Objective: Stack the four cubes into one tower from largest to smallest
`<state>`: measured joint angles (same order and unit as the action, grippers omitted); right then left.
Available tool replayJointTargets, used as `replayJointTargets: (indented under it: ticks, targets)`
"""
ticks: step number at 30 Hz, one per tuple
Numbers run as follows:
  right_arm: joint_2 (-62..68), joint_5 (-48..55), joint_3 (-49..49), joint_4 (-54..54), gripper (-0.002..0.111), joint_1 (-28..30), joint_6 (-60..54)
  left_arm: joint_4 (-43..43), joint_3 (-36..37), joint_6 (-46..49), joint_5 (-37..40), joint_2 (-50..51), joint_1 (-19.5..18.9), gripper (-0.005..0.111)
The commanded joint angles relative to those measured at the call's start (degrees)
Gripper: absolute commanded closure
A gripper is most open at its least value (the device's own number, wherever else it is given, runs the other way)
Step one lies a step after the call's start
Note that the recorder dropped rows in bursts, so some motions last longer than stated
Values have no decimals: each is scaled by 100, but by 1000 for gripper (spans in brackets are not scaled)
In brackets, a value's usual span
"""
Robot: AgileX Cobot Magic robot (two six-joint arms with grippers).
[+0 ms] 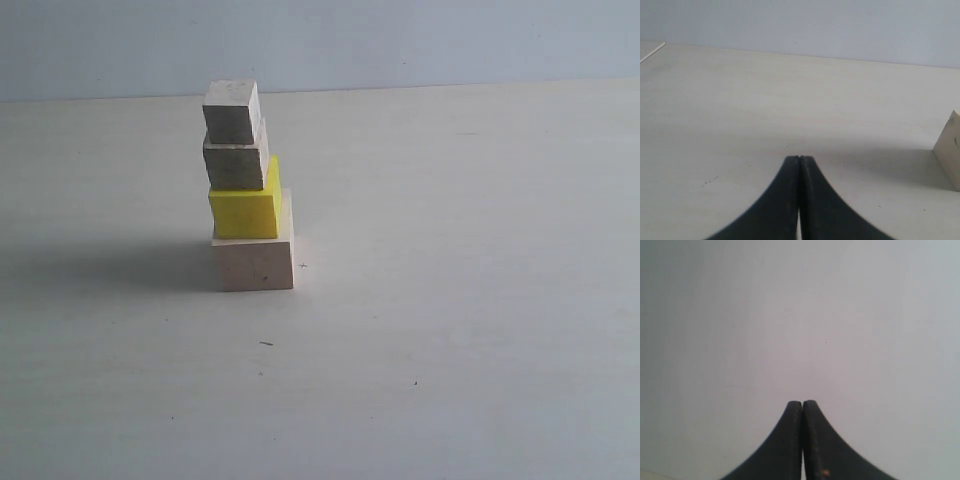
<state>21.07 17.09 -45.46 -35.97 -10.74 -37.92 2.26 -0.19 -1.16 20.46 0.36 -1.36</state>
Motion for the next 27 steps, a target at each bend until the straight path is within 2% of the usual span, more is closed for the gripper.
replayJointTargets:
  ticks: [1,7,10,13,16,19,27]
  targets:
    - [-23,38,45,-7,108,25,7,23,19,-54,-20,-36,28,107]
    - [-70,125,47,124,108,25,-47,23,19,-54,-20,-36,28,107]
    - [-225,591,71,802,108,189,176,23,19,-54,-20,-36,28,107]
    - [-407,693,379,1603,108,603,1012,23,19,-54,-20,-36,28,107]
    - [-662,648,948,2511,108,957,2318,23,19,-54,-20,-36,28,107]
    - [-908,398,1603,3149,108,1019,3309,23,19,-54,-20,-36,28,107]
    - [-1592,-552,3338,3354,108,1019,3606,23,19,-54,-20,-36,28,107]
